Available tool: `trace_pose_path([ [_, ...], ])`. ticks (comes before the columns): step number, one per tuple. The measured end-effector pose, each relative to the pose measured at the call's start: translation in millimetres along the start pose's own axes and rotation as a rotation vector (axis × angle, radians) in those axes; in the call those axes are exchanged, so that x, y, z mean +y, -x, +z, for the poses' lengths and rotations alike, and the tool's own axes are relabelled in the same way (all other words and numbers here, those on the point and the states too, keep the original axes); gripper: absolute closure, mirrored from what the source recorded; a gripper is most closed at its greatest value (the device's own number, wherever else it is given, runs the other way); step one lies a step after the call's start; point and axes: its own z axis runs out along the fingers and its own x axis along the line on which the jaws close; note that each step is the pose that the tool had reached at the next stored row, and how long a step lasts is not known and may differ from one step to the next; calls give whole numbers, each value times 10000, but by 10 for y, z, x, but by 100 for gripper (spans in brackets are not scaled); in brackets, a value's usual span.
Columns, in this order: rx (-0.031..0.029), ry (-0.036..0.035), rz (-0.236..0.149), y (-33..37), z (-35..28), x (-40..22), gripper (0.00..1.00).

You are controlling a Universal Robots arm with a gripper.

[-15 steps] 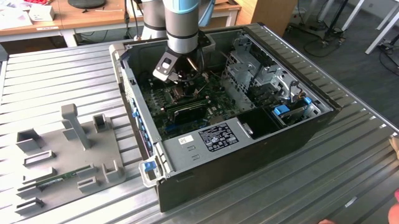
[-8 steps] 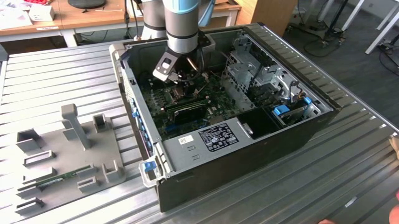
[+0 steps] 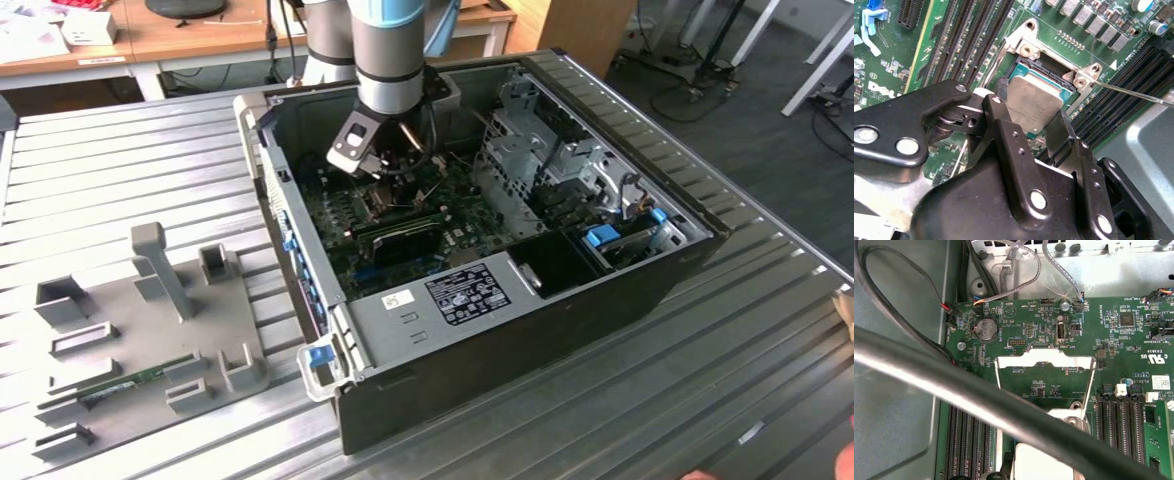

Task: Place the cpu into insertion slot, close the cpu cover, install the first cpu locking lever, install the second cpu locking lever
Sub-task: 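Place the cpu into insertion slot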

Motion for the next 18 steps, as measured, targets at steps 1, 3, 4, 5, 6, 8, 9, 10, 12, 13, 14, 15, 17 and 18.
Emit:
trace_pose_path([
  [1,-16,2,-2,0,0,0,46],
  [3,-45,14,-5,0,-1,-1,46],
  [4,-55,31,-6,0,-2,-3,46],
  [5,-56,47,-7,0,-2,-3,46],
  [6,-55,56,-9,0,-1,-3,46],
  [8,-55,62,-10,0,-1,-3,46],
  [9,-56,69,-8,0,-2,-5,46],
  [10,-56,84,-8,0,-2,-7,46],
  [12,-55,133,-11,0,-3,-12,46],
  [13,-55,159,-13,0,-3,-15,46],
  [14,-54,181,-13,0,-3,-19,46],
  [15,-54,194,-14,-1,-3,-21,46],
  [17,-56,216,-15,0,-4,-25,46],
  [18,-55,223,-16,0,-4,-27,46],
])
